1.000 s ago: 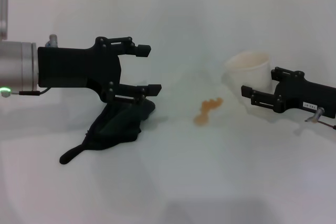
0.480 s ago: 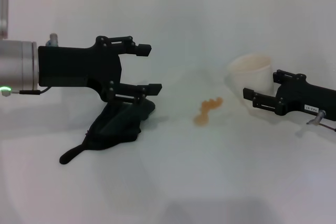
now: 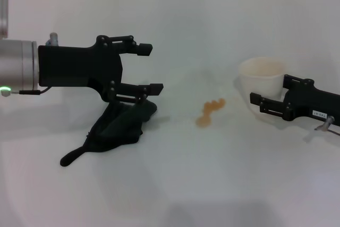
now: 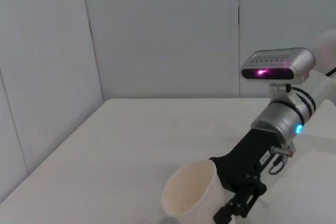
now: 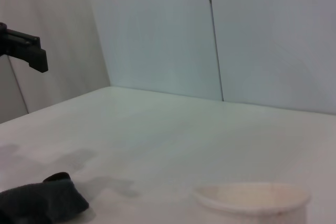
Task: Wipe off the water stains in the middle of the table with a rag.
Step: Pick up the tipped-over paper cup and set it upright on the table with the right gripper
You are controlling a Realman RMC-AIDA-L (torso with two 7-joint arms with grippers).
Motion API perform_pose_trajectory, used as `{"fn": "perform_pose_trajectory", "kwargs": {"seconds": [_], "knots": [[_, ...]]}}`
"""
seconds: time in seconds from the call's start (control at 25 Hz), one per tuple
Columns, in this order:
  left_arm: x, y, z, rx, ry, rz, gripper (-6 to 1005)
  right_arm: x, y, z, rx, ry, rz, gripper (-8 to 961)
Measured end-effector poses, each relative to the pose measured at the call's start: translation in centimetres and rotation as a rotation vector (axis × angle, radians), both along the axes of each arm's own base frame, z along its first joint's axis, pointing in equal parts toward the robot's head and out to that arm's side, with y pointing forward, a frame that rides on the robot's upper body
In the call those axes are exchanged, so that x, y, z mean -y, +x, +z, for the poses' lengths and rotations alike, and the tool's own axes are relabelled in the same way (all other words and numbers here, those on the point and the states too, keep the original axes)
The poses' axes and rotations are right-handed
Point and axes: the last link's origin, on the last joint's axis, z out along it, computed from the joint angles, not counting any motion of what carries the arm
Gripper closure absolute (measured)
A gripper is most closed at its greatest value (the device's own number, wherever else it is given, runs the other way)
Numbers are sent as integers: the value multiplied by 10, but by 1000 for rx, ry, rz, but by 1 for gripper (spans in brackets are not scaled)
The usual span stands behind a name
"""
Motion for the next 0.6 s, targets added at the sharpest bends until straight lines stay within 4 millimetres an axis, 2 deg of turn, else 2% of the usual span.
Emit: {"fn": "perform_pose_trajectory", "kwargs": {"seconds": [0.6], "knots": [[-3, 2, 0, -5, 3, 2, 151, 13, 14, 3, -2, -2, -51, 235]]}}
